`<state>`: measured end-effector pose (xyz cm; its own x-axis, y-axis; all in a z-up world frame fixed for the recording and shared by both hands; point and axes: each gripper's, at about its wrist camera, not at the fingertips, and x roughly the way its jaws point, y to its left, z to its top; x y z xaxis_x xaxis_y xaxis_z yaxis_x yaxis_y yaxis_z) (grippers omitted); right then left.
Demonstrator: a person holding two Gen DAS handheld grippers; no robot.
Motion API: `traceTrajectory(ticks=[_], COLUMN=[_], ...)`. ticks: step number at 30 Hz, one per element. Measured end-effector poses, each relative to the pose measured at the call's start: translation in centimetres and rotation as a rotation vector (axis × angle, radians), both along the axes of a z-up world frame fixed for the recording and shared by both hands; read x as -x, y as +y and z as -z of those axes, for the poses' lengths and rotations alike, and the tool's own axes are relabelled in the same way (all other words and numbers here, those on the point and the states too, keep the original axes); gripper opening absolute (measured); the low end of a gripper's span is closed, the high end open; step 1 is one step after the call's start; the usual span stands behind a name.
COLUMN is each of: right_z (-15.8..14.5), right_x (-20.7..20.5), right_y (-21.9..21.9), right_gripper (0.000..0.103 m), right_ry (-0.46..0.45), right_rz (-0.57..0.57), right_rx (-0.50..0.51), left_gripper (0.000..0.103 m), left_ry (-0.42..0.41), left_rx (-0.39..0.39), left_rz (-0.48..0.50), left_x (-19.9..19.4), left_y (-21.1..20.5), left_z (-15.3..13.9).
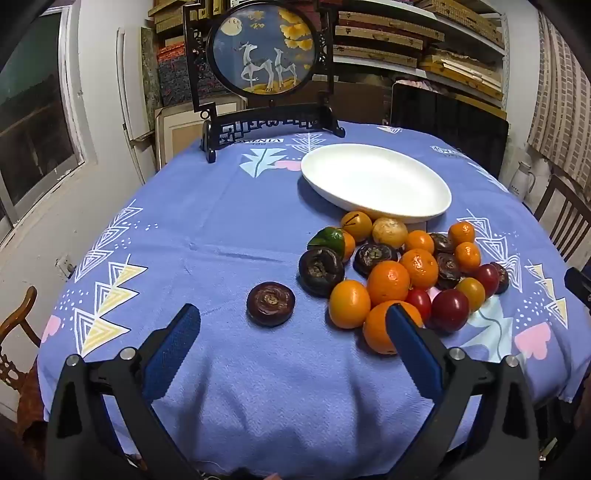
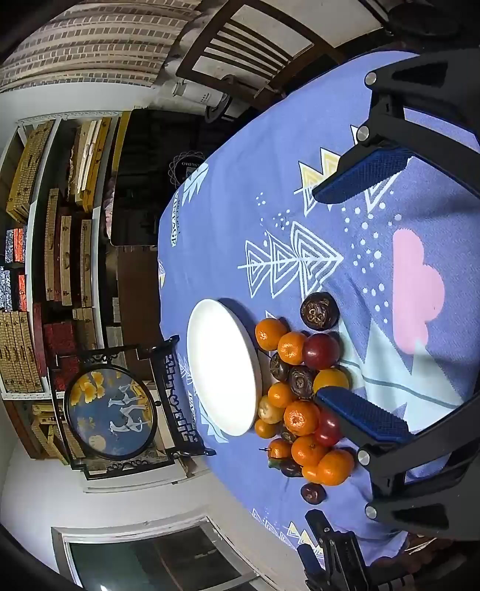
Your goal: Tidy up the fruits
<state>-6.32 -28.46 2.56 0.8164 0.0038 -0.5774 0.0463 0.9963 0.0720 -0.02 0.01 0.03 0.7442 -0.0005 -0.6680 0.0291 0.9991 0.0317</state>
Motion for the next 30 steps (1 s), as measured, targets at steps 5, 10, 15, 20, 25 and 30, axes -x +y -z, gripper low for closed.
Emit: traceTrajectory(ticks=[5,10,15,20,25,30], right_z=[0.1,0.2,0.5,0.1,0.0,0.3], right_x=[-0.2,-0.3,-0.1,-0.2,-0.2,-0.3], right_y=[0.4,0.8,0.9,1.0,1.1,1.2], right_gripper=[0.099,0.099,0.099,0.099,0.099,0.099], right_ry=[0.013,0.009,0.005,0.015,0.013,0.031], right_rz=[0.001,-0.002,-0.003,-0.021,-0.016,-0.021], right_rx=[0.005,0.011,0.01,0.025,0.034,0.036], left_gripper=[0.098,0.098,0.098,0.098,0.098,0.098], left_ry=[0.003,-0.002,-0.008,-0.004,-0.005,-0.004], left_rx=[-0.007,-0.008,-0.015,-0.013,-0.016,-0.021], left_rz=[-0.008,-0.007,-0.005,-0.006,-0.005,-0.005], left_x=[-0.3,0.0,0.2,-0.1,-0.1,-0.1], left_y=[0.2,0.7,0.4,0.5,0.3,0.3], left_z=[0.0,-0.2,-0.1,-0.1,0.1,0.3])
